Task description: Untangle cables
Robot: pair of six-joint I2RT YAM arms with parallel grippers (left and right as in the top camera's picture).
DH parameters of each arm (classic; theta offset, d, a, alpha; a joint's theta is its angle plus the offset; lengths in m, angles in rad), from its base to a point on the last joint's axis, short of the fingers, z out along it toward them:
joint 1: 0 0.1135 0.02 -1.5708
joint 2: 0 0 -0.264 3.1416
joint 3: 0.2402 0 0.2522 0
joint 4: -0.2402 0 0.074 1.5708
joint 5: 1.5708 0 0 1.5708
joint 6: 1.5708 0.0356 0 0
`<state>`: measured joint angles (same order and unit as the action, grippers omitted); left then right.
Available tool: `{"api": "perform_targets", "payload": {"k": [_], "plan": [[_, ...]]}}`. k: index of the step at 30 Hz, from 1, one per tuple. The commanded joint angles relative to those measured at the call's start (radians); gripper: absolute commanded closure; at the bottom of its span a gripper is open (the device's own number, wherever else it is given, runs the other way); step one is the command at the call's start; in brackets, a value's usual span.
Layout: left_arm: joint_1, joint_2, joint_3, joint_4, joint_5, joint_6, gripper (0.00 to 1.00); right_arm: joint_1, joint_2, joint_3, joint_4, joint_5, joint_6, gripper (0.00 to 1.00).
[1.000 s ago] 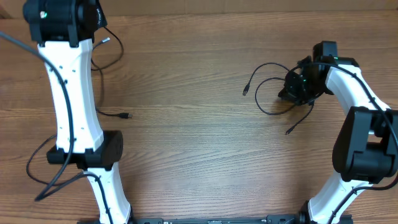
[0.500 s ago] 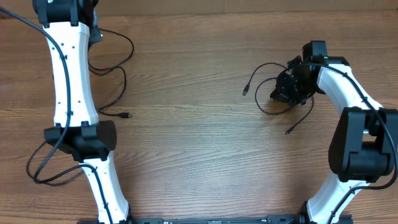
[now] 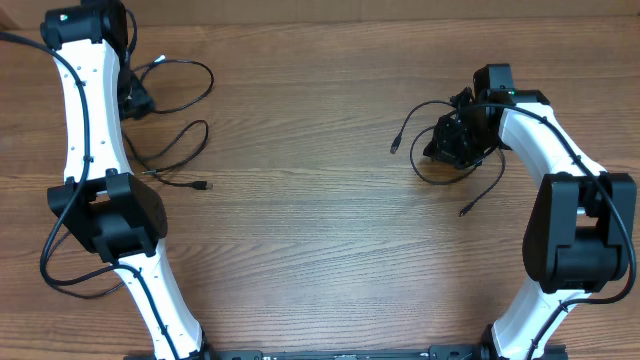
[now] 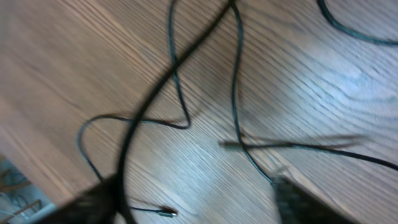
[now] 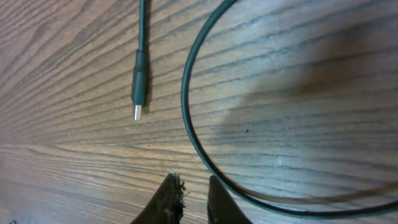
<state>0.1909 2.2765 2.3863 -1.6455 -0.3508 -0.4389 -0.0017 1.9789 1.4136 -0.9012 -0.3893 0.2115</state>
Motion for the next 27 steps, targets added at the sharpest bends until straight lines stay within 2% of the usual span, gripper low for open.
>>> {"api": "perform_targets", "payload": {"k": [1,5,7,8,9,12,17,20,23,27], "plan": [[0.002,0.003,-0.021,0.01,0.113,0.047,0.12,0.002,-0.023,-0.005,0.009,-0.005,-0.002,0.81],[0.001,0.003,-0.023,0.037,0.327,0.222,0.07,0.002,-0.023,-0.005,0.009,0.005,-0.002,0.75],[0.0,0.003,-0.023,0.042,0.415,0.272,0.06,0.002,-0.023,-0.005,0.009,0.023,-0.002,0.71],[0.0,0.003,-0.023,0.042,0.441,0.278,0.05,0.002,-0.023,-0.005,0.008,0.031,-0.002,0.71],[0.0,0.003,-0.023,0.042,0.449,0.277,0.0,0.002,-0.023,-0.005,0.008,0.033,-0.002,0.7],[0.0,0.003,-0.023,0.051,0.445,0.275,0.01,0.002,-0.023,-0.005,0.008,0.033,-0.002,0.57],[0.001,0.003,-0.023,0.072,0.504,0.294,0.0,0.002,-0.023,-0.005,0.009,0.045,-0.002,0.43],[0.0,0.003,-0.023,0.068,0.724,0.441,0.01,0.002,-0.023,-0.005,0.009,0.075,-0.002,0.39],[0.0,0.003,-0.023,0.045,0.974,0.599,0.0,0.002,-0.023,-0.005,0.009,0.082,-0.002,0.28],[-0.001,0.003,-0.023,0.006,1.107,0.649,0.01,0.002,-0.023,-0.005,0.004,0.082,-0.002,0.16]]}}
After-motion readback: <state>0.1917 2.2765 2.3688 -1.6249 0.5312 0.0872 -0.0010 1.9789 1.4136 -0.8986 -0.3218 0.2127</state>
